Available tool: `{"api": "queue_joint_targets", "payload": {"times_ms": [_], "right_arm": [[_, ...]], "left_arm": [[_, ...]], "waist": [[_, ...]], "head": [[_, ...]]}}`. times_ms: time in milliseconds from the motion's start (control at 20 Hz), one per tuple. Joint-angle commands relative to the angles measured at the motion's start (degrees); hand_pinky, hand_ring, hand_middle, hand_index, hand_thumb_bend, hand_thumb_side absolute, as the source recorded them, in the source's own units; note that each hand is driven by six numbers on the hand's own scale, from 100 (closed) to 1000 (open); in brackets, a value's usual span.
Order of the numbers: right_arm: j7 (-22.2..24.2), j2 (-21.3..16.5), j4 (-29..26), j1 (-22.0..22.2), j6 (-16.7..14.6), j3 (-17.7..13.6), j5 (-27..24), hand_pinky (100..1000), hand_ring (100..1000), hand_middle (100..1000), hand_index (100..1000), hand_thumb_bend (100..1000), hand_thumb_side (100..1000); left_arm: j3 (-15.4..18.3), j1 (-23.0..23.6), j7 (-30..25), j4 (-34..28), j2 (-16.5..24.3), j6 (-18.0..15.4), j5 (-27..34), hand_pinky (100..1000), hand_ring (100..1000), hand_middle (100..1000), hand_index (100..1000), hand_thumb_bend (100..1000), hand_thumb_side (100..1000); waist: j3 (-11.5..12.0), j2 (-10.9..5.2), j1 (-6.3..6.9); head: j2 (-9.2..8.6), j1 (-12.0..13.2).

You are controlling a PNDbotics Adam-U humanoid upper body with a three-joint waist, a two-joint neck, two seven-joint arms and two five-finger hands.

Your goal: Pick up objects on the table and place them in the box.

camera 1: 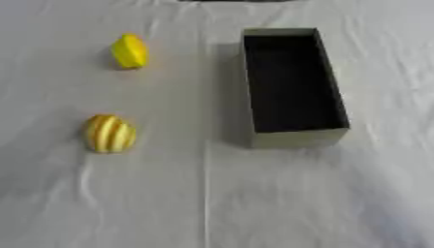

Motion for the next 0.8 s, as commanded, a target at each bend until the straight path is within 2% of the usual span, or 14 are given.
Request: {"api": "queue_joint_targets", "payload": {"times_ms": [50, 250, 350, 450, 500, 600, 700, 800], "right_arm": [[0.2, -1.8, -0.9, -0.5, 0.0, -0.1, 0.1, 884, 741, 432, 711, 100, 585], [0.5, -1.8, -0.9, -0.6, 0.1, 0.1, -0.1, 885, 741, 430, 710, 100, 586], [0.6, -1.8, -0.9, -0.7, 0.2, 0.1, -0.2, 885, 740, 429, 710, 100, 586], [0.8, -1.7, -0.9, -0.8, 0.4, 0.2, -0.4, 885, 740, 429, 710, 100, 587], [0.8, -1.7, -0.9, -0.8, 0.4, 0.2, -0.4, 885, 740, 428, 709, 100, 587], [0.9, -1.6, -0.9, -0.8, 0.6, 0.2, -0.5, 886, 740, 428, 709, 100, 588], [0.9, -1.4, -0.9, -0.9, 0.8, 0.2, -0.6, 886, 740, 427, 709, 100, 589], [1.0, -1.3, -0.9, -0.9, 0.9, 0.1, -0.6, 886, 740, 426, 708, 100, 590]], "left_arm": [[-2.1, -2.2, -3.3, -0.9, 4.0, 0.7, -2.7, 842, 829, 802, 887, 100, 219], [-5.2, -5.0, -10.5, -0.9, 4.7, 2.5, -4.9, 866, 858, 826, 900, 100, 228], [-6.5, -6.1, -14.5, -0.9, 4.7, 3.5, -5.6, 875, 868, 829, 902, 102, 183], [-7.8, -6.9, -18.6, -0.9, 4.8, 4.4, -6.8, 881, 876, 834, 905, 170, 169], [-8.3, -7.0, -20.6, -0.9, 4.9, 4.7, -7.7, 888, 886, 839, 909, 247, 171], [-9.1, -6.8, -23.9, -0.9, 5.0, 5.5, -9.7, 891, 892, 840, 908, 331, 176], [-9.7, -5.9, -26.3, -0.9, 5.1, 6.5, -11.8, 895, 898, 844, 910, 378, 225], [-10.1, -4.8, -27.8, -0.9, 5.3, 7.7, -13.7, 900, 901, 844, 909, 384, 285]], "waist": [[-0.2, -0.91, 0.17], [-0.5, -0.93, 0.28], [-0.6, -0.93, 0.36], [-0.8, -0.93, 0.45], [-0.9, -0.92, 0.51], [-1.0, -0.88, 0.64], [-1.2, -0.82, 0.75], [-1.3, -0.75, 0.90]], "head": [[-0.53, 0.4], [-0.50, 1.0], [-0.52, 1.3], [-0.53, 1.5], [-0.53, 1.6], [-0.52, 1.7], [-0.47, 1.8], [-0.35, 1.9]]}}
